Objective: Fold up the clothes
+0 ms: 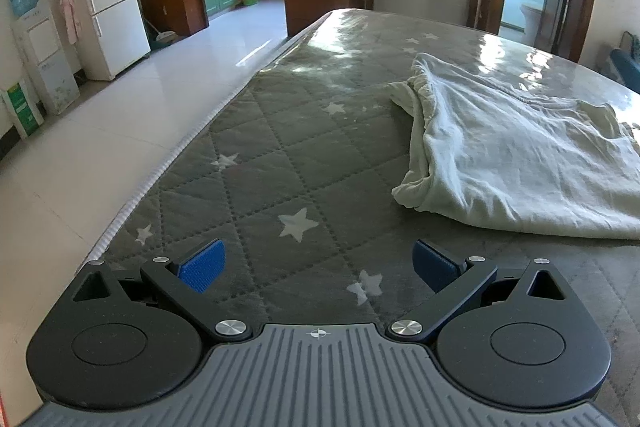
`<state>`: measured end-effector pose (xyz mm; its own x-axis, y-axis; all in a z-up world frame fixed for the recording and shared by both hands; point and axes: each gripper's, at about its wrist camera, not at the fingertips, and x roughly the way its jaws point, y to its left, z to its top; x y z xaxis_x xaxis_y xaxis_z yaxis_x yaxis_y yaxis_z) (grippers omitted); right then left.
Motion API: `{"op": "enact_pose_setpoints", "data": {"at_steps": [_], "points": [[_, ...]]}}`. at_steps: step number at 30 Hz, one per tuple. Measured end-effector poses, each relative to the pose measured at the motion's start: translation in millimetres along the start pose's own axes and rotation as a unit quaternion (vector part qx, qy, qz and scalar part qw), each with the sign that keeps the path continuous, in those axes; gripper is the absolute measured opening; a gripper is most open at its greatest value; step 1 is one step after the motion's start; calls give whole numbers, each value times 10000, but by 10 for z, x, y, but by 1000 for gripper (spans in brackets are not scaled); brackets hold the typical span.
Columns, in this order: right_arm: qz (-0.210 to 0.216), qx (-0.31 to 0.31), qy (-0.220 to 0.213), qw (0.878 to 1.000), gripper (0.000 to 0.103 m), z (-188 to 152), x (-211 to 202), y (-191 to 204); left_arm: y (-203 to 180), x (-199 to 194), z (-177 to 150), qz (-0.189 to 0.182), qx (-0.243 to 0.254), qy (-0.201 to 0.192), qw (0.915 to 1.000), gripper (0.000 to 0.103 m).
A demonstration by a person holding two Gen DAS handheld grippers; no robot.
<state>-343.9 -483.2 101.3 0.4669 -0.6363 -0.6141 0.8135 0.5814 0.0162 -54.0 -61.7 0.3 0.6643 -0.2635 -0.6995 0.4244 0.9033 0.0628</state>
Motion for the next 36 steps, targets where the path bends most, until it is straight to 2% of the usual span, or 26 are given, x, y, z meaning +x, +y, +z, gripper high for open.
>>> {"op": "enact_pose_setpoints", "data": {"at_steps": [36], "points": [[-1, 0, -1, 10000, 103, -1, 2, -1, 25, 72, -57, 55, -103, 155, 9998, 101]]}}
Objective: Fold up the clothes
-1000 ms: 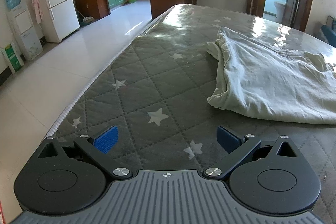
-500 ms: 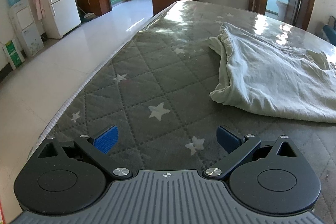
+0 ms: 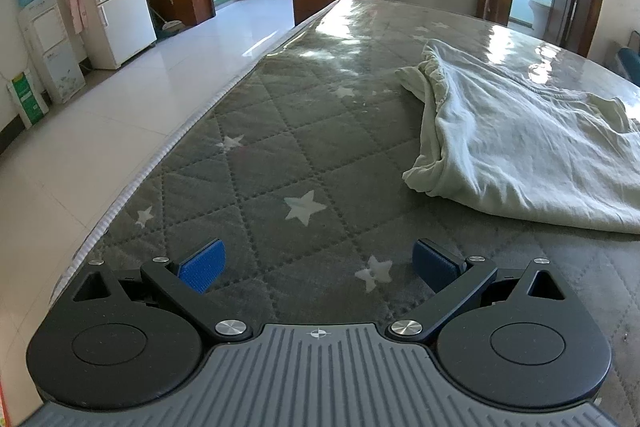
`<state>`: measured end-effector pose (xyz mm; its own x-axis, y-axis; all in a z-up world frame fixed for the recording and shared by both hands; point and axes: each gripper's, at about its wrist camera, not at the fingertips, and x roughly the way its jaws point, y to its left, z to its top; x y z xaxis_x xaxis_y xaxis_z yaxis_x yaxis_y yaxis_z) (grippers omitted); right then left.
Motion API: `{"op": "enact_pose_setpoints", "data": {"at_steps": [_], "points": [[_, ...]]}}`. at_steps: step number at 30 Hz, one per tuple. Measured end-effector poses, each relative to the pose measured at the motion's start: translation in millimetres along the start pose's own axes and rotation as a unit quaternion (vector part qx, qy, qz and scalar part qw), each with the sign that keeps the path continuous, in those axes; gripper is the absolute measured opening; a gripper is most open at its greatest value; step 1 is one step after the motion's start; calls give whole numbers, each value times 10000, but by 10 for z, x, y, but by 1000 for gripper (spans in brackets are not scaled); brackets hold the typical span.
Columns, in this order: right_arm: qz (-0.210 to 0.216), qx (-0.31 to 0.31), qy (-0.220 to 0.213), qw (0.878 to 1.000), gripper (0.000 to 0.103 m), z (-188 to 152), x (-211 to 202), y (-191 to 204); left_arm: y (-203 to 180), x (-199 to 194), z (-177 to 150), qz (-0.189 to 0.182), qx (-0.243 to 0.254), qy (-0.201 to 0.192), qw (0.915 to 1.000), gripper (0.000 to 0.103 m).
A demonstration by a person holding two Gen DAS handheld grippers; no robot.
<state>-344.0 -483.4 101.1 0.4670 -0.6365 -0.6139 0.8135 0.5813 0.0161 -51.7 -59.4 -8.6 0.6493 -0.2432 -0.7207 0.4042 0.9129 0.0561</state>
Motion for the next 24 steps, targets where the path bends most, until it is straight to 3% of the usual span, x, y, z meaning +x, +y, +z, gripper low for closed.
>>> {"op": "enact_pose_setpoints", "data": {"at_steps": [24], "points": [[2, 2, 2, 10000, 103, 1, 1, 0, -64, -20, -8, 15, 7, 4, 10000, 101]]}}
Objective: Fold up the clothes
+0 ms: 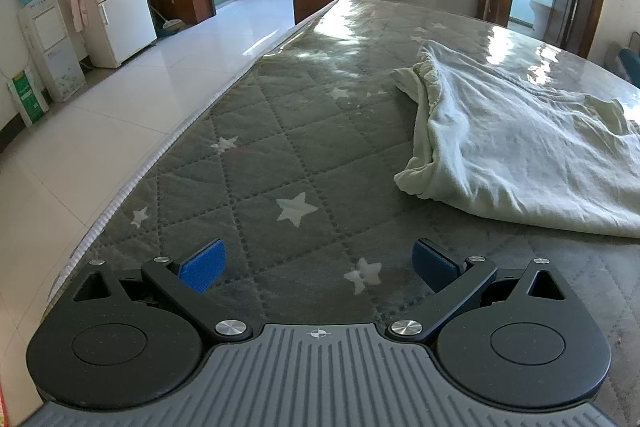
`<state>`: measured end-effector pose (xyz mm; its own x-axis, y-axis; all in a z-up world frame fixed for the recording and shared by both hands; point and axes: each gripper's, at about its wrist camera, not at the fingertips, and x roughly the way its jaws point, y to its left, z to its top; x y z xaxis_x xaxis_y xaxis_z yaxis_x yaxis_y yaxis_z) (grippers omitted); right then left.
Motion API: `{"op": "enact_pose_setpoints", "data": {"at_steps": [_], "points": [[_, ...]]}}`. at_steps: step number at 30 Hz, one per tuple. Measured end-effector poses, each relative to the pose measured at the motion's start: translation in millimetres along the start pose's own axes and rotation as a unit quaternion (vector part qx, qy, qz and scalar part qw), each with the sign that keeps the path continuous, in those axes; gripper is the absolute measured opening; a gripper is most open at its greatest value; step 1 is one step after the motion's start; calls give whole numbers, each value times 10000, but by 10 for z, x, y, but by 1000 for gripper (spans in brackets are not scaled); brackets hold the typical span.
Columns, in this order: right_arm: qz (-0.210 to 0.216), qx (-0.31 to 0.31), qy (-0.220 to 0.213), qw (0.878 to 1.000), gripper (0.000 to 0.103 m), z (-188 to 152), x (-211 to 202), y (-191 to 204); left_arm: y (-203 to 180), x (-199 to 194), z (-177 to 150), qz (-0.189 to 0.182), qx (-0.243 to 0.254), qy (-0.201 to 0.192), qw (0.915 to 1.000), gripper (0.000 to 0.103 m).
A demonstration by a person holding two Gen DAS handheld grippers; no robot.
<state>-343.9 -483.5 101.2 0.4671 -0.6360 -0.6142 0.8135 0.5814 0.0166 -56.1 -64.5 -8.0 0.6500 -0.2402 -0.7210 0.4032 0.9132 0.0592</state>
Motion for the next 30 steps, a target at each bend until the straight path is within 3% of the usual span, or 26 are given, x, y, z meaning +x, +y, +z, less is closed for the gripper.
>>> {"op": "enact_pose_setpoints", "data": {"at_steps": [19, 30], "points": [[1, 0, -2, 10000, 103, 0, -2, 5, -90, -68, 19, 67, 77, -86, 9999, 101], [3, 3, -1, 10000, 103, -1, -2, 4, 183, 255, 137, 754, -361, -514, 9952, 101]]}}
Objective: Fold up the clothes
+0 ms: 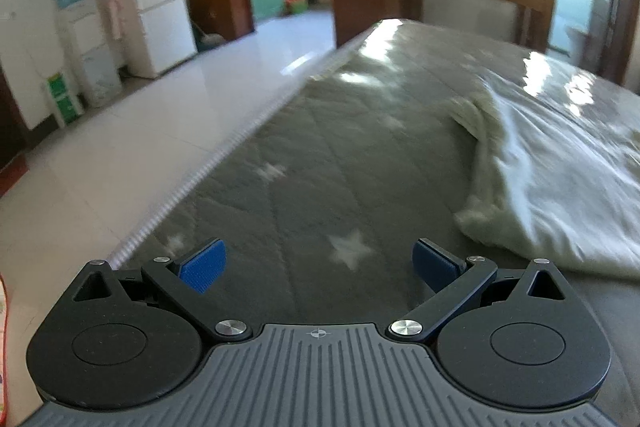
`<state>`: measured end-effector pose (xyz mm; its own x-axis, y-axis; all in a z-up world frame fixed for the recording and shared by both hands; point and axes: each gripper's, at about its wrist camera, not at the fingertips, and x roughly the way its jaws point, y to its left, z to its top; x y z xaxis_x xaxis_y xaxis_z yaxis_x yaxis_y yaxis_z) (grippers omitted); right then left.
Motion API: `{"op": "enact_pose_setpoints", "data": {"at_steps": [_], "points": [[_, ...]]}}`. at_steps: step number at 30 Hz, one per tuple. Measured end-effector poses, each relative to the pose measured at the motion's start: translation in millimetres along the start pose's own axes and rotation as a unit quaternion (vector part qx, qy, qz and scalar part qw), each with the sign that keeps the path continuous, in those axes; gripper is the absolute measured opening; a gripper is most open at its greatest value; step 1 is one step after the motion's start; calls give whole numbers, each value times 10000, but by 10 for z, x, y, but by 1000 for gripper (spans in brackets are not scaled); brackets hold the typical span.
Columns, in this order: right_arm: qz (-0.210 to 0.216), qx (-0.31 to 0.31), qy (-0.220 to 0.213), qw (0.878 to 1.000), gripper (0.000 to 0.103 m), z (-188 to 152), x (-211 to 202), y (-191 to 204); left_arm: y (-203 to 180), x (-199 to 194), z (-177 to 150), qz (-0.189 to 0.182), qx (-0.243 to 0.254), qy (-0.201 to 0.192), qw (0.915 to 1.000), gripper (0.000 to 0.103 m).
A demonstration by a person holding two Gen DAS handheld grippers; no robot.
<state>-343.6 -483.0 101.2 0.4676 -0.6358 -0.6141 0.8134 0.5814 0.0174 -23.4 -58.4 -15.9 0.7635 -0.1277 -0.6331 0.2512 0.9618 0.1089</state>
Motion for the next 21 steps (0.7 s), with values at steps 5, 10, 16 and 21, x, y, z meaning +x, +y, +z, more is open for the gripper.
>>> {"op": "enact_pose_setpoints", "data": {"at_steps": [5, 10, 16, 21], "points": [[-1, -1, 0, 10000, 103, 0, 0, 1, 12, 175, 58, 137, -36, -278, 9995, 101], [-3, -3, 1, 10000, 103, 0, 0, 0, 57, 302, 131, -153, -228, -187, 9994, 101], [-2, -2, 1, 10000, 103, 0, 0, -1, 83, 353, 151, -262, -346, -154, 9989, 102], [5, 8, -1, 10000, 103, -1, 1, -1, 37, 307, 128, -258, -334, -149, 9990, 103]]}}
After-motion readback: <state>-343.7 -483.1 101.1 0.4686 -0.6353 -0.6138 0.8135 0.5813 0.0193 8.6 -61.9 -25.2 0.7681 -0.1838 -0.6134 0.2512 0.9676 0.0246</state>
